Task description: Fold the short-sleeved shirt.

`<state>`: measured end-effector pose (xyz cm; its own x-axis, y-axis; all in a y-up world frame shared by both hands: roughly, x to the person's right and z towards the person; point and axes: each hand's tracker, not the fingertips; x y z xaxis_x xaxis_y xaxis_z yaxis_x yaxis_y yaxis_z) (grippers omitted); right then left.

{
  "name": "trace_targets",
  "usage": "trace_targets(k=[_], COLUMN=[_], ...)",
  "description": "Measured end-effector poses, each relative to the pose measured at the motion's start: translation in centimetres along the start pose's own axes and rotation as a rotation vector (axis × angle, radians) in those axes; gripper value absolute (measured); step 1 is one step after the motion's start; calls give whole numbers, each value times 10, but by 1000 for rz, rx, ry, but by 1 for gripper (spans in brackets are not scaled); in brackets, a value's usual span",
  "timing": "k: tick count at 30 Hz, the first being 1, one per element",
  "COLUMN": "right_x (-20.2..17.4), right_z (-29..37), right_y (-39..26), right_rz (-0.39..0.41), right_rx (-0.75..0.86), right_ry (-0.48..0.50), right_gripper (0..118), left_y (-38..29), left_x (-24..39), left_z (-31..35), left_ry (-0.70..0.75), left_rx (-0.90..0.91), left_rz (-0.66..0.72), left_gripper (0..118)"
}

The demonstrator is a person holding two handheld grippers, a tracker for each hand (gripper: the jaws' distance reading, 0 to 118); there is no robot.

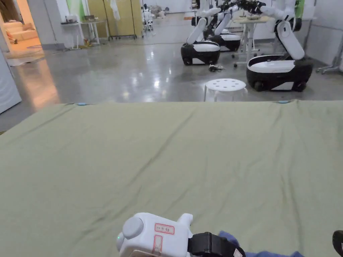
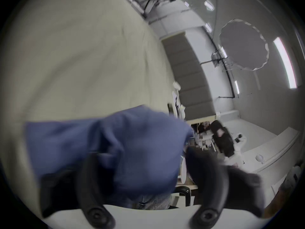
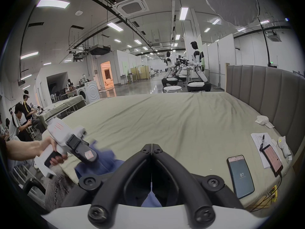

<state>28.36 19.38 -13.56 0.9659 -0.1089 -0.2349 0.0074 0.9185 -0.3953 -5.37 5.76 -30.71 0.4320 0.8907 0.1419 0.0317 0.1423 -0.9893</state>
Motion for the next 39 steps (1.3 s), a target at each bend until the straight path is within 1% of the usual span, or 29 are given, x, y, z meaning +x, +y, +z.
trace_targets(k=[3, 6, 8, 10, 11, 12, 13, 14, 15, 16, 17, 19, 20, 21, 22, 24, 25, 26, 27, 30, 32, 33, 34, 35, 37, 38, 39], right_x=[4, 8, 11, 11, 10, 9, 8, 8, 5, 4, 2, 1, 1, 2, 3, 6, 7, 8, 7, 8, 6, 6, 6, 4, 3, 1, 0], right_z=[5, 4, 5, 5, 5, 4, 3, 2, 1, -1, -1, -2, -1, 0, 1, 3, 4, 5, 6, 6, 7, 7, 8, 8, 5, 3, 2], right_y=[0, 3, 4, 4, 4, 3, 3, 2, 1, 1, 0, -1, -1, -1, -1, -1, -1, 0, -1, 1, 2, 2, 3, 3, 6, 7, 7], right_rz=[-5, -7, -11, -16, -16, -15, -13, -13, -13, -11, -6, -5, -6, -8, -11, -15, -16, -14, -8, -8, -4, 0, 2, 3, -2, -4, -5], right_rx=[6, 9, 15, 20, 22, 20, 15, 14, 9, 2, 1, -1, -1, 0, 1, 0, -3, -7, -6, -4, 1, 3, 4, 9, 9, 12, 15], right_ry=[-4, -20, -20, -11, -7, -5, -2, 4, 13, 20, 23, 24, 24, 25, 24, 11, 4, -2, -6, -3, -4, 2, 7, 11, 15, 17, 28], right_gripper=[3, 3, 3, 3, 3, 3, 3, 3, 3, 3, 3, 3, 3, 3, 3, 3, 3, 3, 3, 3, 3, 3, 3, 3, 3, 3, 3], left_y=[-8, -8, -7, -5, -4, -4, -5, -5, -6, -7, -6, -6, -9, -10, -12, -17, -21, -22, -19, -11, -18, -22, -28, -32, -40, -41, -44], left_x=[20, 44, 48, 39, 30, 19, 8, -4, -13, -21, -30, -36, -33, -28, -25, -26, -29, -24, -19, -18, -7, 0, 5, 11, 16, 16, 13], left_z=[-16, 0, 20, 42, 51, 56, 59, 59, 53, 46, 36, 4, -12, -29, -44, -71, -77, -76, -72, -60, -36, -18, 5, 27, 66, 85, 98], left_ry=[-134, -250, -277, -263, -265, -267, -264, -249, -219, -153, -143, -220, -221, -167, -95, -1, 5, -32, -3, -4, -21, -54, -125, -207, -248, -213, -171], left_rx=[-20, -21, 43, 120, 143, 161, 179, 199, 204, 202, 202, 96, 52, 31, -26, -64, -52, -4, -13, -44, 23, 59, 112, 162, 205, 223, 227], left_rz=[-27, -131, -171, -150, -117, -81, -55, -13, 30, 67, 72, 110, 106, 100, 62, 60, 76, 149, 164, 112, 68, 21, -20, -57, -117, -137, -149], left_gripper=[101, 101, 101, 99, 90, 61, 29, 4, 3, 3, 2, 2, 2, 2, 3, 0, 0, 0, 0, 0, 4, 8, 19, 34, 92, 115, 118])
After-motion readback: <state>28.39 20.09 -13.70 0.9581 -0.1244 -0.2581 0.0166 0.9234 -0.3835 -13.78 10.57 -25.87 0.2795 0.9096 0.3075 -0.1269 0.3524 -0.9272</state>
